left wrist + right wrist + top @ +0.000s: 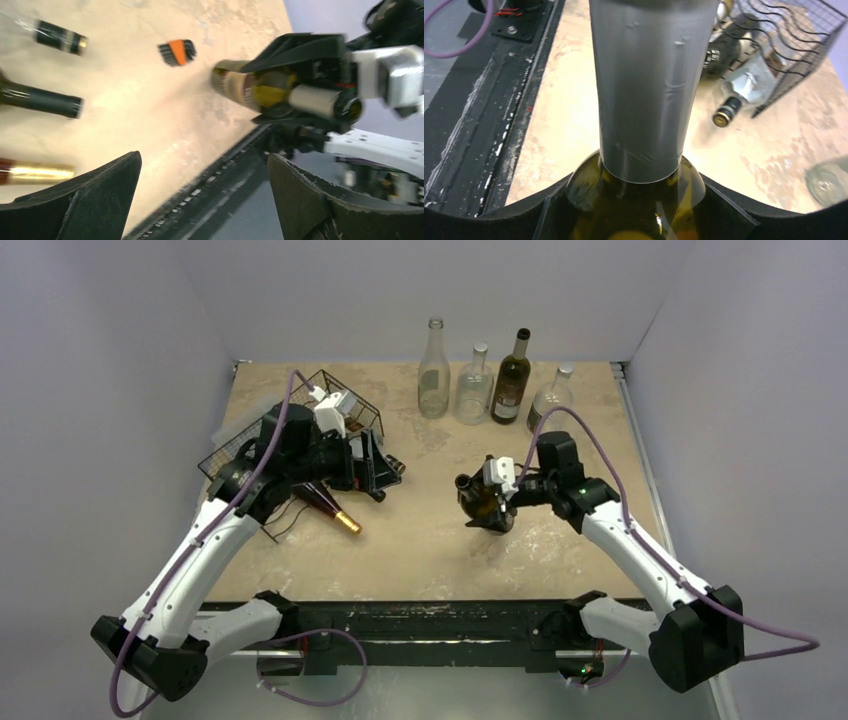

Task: Take the wine bottle off the wine rack
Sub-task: Pick up the wine bottle from the wine rack.

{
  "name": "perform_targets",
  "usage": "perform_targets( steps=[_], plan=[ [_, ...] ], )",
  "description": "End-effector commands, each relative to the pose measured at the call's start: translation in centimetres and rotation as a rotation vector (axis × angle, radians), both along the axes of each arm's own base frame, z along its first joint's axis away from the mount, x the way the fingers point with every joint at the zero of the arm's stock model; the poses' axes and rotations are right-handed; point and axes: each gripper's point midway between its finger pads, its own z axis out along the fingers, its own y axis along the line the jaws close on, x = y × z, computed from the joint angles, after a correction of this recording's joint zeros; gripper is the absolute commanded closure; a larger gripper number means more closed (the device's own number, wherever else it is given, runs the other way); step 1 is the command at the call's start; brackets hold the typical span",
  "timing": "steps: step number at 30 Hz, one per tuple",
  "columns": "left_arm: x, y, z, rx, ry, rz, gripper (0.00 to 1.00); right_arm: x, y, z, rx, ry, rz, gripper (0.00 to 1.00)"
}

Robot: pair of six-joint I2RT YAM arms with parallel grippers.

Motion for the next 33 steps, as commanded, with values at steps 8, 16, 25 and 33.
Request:
perform_targets(
  steps=[8, 16, 25, 33],
  plan=[
    [5.4, 6.0, -1.3, 0.326, -0.475, 0.145, 0.00, 2.7, -4.6, 5.8, 0.166, -0.021, -0.143, 0.87],
    [4.1, 8.8, -0.5, 0.390, -0.588, 0.211, 0.00, 5.5, -8.9, 7.2, 0.207, -0.052, -0.324, 0.87],
    [3.6, 8.4, -0.3, 0.367, -0.609, 0.182, 0.00, 9.4, -13.4, 7.6, 0.230, -0.071, -0.599, 0.87],
    [3.6, 8.6, -0.3, 0.375, -0.616, 0.192, 0.00, 11.9, -16.2, 8.2, 0.267, -0.094, -0.766, 0.87]
  ],
)
